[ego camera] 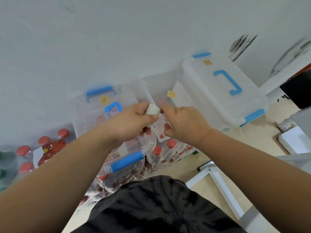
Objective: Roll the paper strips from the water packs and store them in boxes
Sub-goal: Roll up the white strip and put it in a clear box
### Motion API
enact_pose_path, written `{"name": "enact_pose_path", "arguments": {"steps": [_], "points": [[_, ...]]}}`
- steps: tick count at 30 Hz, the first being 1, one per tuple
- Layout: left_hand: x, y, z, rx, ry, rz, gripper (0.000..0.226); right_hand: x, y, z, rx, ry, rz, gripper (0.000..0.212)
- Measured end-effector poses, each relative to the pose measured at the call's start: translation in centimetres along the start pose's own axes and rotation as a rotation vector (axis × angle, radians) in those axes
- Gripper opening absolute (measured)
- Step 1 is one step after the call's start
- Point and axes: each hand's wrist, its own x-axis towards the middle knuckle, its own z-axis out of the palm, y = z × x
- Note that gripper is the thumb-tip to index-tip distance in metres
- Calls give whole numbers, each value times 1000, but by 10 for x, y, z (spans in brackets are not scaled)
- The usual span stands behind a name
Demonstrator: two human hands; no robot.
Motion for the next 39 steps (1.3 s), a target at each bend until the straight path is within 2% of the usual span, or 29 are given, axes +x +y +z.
{"name": "enact_pose_path", "arguments": {"steps": [3,8,12,14,18,21,23,27,32,36,39], "points": [[-1,-1,3,5,-13,-1,15,-4,4,3,5,46,-47,41],[-3,0,4,-20,-28,0,16,2,15,-8,20,21,-115,44],[-1,4,5,-36,-26,-12,16,10,12,-17,-119,-58,-64,42],[0,4,5,-47,-28,-19,18,13,8,-21,-142,-131,-56,34],[1,4,7,-68,-49,-19,18,18,5,-22,-160,-258,-168,19],[0,4,8,-110,-39,-16,17,14,8,-19,-126,-129,-255,19],[-1,4,8,-135,-33,-16,17,11,9,-14,-96,-48,-245,23],[-3,1,7,-169,-28,-19,17,3,12,1,-67,20,-249,12],[-7,3,10,-190,-3,-9,19,-2,16,4,-1,165,-230,14],[-9,5,10,-204,51,-14,20,-8,20,4,105,330,-115,20],[-8,6,10,-168,50,-9,19,-12,29,11,188,313,-51,6]]}}
